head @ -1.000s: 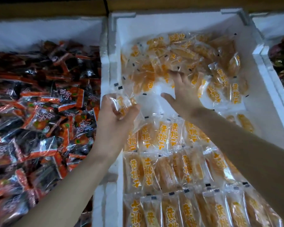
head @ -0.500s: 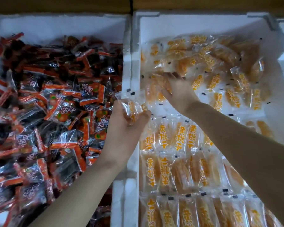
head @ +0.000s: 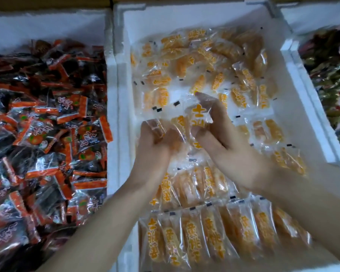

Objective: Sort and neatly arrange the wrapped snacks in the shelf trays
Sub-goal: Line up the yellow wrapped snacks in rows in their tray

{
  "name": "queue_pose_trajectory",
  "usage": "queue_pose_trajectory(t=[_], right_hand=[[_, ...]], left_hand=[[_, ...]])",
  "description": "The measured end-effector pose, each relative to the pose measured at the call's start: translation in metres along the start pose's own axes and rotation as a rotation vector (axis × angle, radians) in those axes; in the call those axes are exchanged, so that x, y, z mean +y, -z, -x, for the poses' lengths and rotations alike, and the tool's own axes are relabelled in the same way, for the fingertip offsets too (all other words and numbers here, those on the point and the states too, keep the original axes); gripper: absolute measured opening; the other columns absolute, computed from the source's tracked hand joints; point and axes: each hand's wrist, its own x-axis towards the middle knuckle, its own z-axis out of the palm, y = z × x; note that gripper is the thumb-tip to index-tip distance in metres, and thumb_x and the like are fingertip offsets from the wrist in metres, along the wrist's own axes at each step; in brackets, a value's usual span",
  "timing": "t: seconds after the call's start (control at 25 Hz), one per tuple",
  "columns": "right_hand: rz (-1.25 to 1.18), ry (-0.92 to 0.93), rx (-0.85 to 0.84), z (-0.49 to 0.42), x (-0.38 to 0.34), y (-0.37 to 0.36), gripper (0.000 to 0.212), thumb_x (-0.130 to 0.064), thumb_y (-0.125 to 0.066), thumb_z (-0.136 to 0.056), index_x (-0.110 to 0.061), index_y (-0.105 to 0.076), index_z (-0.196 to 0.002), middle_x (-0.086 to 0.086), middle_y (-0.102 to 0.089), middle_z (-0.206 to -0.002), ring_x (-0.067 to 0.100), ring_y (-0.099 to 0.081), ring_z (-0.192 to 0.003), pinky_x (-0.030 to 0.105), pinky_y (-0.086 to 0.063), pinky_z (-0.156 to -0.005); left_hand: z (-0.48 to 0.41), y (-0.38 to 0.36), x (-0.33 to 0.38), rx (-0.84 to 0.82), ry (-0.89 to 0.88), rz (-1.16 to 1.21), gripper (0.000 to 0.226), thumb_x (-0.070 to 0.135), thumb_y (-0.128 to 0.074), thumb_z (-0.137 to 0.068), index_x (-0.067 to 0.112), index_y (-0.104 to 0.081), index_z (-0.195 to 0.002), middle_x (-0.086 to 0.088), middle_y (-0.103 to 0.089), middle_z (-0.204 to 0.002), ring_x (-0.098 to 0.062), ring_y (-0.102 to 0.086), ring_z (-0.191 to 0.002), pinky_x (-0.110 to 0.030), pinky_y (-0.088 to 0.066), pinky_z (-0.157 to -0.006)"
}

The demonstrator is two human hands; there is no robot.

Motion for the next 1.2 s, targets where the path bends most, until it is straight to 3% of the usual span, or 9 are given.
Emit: queue_pose_trajectory(t=[0.12, 0.2, 0.36, 0.44, 0.68, 0.8, 0.92, 1.04, 1.2], right_hand=[[-0.119, -0.139, 0.107, 0.017, 0.017, 0.012, 0.044, -0.023, -0.041, -0.099, -0.034, -0.023, -0.138, 0.015, -0.048, -0.126, -0.001, -0.049, -0.105, 0.029, -0.041, -0.088], [-0.156, -0.198, 0.158, 0.026, 0.032, 0.021, 0.050, -0.038, -0.044, -0.097, -0.025, -0.033, -0.143, 0.010, -0.053, -0.130, 0.004, -0.051, -0.118, 0.034, -0.043, -0.101], [-0.022, -0.252, 0.235, 0.051, 0.047, 0.028, 0.038, -0.058, -0.037, -0.092, -0.033, -0.055, -0.113, -0.022, -0.062, -0.095, -0.002, -0.057, -0.091, 0.031, -0.044, -0.086], [-0.068, -0.251, 0.284, 0.061, 0.048, 0.031, 0.033, -0.049, -0.043, -0.092, -0.020, -0.051, -0.082, -0.015, -0.048, -0.065, 0.004, -0.045, -0.064, 0.027, -0.036, -0.065], [-0.323, -0.286, 0.379, 0.092, 0.057, 0.063, 0.046, -0.028, -0.058, -0.092, 0.016, -0.045, -0.097, 0.033, -0.050, -0.081, 0.021, -0.049, -0.070, 0.043, -0.045, -0.068], [0.073, -0.380, 0.338, 0.118, 0.073, 0.075, 0.025, -0.027, -0.062, -0.087, -0.006, -0.051, -0.079, 0.004, -0.054, -0.061, 0.023, -0.051, -0.060, 0.033, -0.045, -0.065], [0.458, -0.425, 0.261, 0.145, 0.082, 0.072, 0.019, -0.027, -0.069, -0.081, -0.016, -0.060, -0.094, -0.015, -0.054, -0.067, 0.011, -0.056, -0.071, 0.012, -0.039, -0.063], [0.718, -0.498, 0.190, 0.163, 0.083, 0.056, 0.028, -0.046, -0.054, -0.085, -0.023, -0.055, -0.102, -0.009, -0.063, -0.085, 0.014, -0.061, -0.088, 0.028, -0.044, -0.066], [0.965, -0.311, 0.265, 0.174, 0.092, 0.052, 0.039, -0.046, -0.037, -0.087, -0.017, -0.060, -0.075, -0.006, -0.060, -0.066, 0.019, -0.063, -0.067, 0.022, -0.035, -0.039]], left_hand=[[0.012, -0.027, -0.008, -0.019, 0.032, 0.056, 0.015, 0.003, -0.054, -0.089, 0.016, -0.048, -0.085, 0.005, -0.059, -0.065, -0.008, -0.059, -0.060, -0.040, -0.051, -0.078], [0.020, -0.042, -0.014, -0.020, 0.100, 0.086, 0.011, 0.009, -0.052, -0.092, 0.018, -0.048, -0.087, 0.008, -0.059, -0.061, -0.005, -0.056, -0.052, -0.033, -0.046, -0.068], [0.037, -0.063, -0.023, -0.216, 0.230, 0.181, 0.038, 0.048, -0.055, -0.088, 0.017, -0.054, -0.109, 0.010, -0.067, -0.091, -0.001, -0.065, -0.078, -0.031, -0.049, -0.081], [0.042, -0.069, -0.025, -0.275, 0.201, 0.155, 0.042, 0.043, -0.068, -0.075, 0.017, -0.053, -0.104, 0.007, -0.069, -0.101, -0.002, -0.068, -0.088, -0.027, -0.053, -0.074], [0.053, -0.080, -0.031, -0.203, 0.025, -0.035, 0.019, 0.026, -0.070, -0.079, 0.022, -0.053, -0.087, 0.012, -0.065, -0.066, -0.001, -0.063, -0.061, -0.018, -0.048, -0.056], [0.056, -0.080, -0.034, -0.183, 0.024, -0.036, 0.035, 0.042, -0.073, -0.060, 0.027, -0.047, -0.077, 0.007, -0.053, -0.065, -0.005, -0.052, -0.052, -0.025, -0.041, -0.052], [0.056, -0.080, -0.038, -0.216, 0.005, -0.049, 0.038, 0.041, -0.073, -0.060, 0.023, -0.046, -0.080, 0.001, -0.050, -0.070, -0.009, -0.051, -0.056, -0.027, -0.040, -0.055], [0.057, -0.083, -0.041, -0.265, -0.007, -0.037, 0.035, 0.035, -0.078, -0.067, 0.023, -0.050, -0.084, 0.008, -0.057, -0.068, -0.010, -0.053, -0.061, -0.029, -0.042, -0.063], [0.064, -0.084, -0.042, -0.322, 0.016, -0.051, 0.044, 0.039, -0.072, -0.061, 0.016, -0.051, -0.092, 0.011, -0.058, -0.067, -0.009, -0.056, -0.065, -0.029, -0.043, -0.066]])
